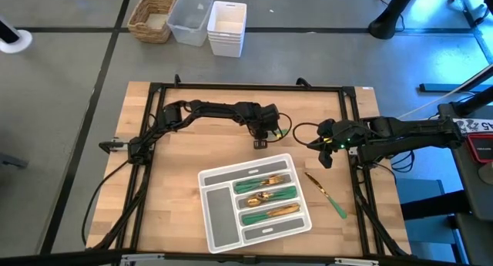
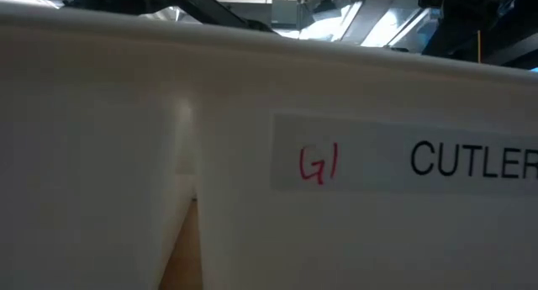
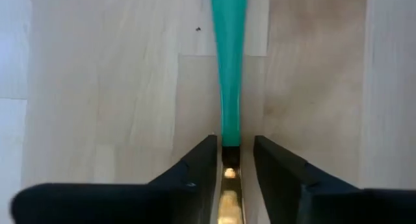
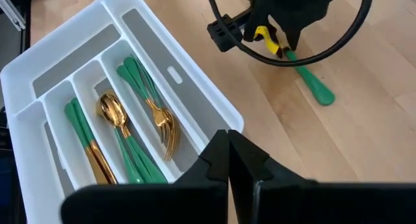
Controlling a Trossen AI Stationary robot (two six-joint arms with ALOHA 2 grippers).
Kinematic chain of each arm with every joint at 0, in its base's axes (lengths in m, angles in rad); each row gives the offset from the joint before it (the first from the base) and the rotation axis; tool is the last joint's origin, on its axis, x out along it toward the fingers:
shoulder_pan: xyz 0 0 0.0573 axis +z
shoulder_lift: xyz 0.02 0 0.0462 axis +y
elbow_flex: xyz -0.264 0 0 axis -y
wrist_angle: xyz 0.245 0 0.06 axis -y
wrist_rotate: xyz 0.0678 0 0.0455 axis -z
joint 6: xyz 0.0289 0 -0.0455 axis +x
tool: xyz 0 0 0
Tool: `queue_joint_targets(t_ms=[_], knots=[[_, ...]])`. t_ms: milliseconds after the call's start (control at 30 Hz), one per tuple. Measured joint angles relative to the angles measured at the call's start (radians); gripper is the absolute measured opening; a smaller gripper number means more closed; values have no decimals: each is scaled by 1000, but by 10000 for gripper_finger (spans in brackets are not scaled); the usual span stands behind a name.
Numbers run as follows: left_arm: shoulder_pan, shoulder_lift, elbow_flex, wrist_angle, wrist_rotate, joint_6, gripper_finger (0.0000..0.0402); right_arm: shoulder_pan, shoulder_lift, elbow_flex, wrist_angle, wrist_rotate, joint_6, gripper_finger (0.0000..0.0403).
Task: Sort silverware
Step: Put the green knife into the white silverware tray
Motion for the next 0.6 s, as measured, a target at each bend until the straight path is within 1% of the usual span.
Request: queue_joint_targets(t_ms=[167,500,600], knots=[[3,-2,-6,8,-1,0,118,0,0,0,0,0,0,1],[16,-2,-6,8,-5,6,116,0,0,0,0,-2,0,1],[23,9,-6,12,-5,-13,116,0,0,0,0,-2,0,1]])
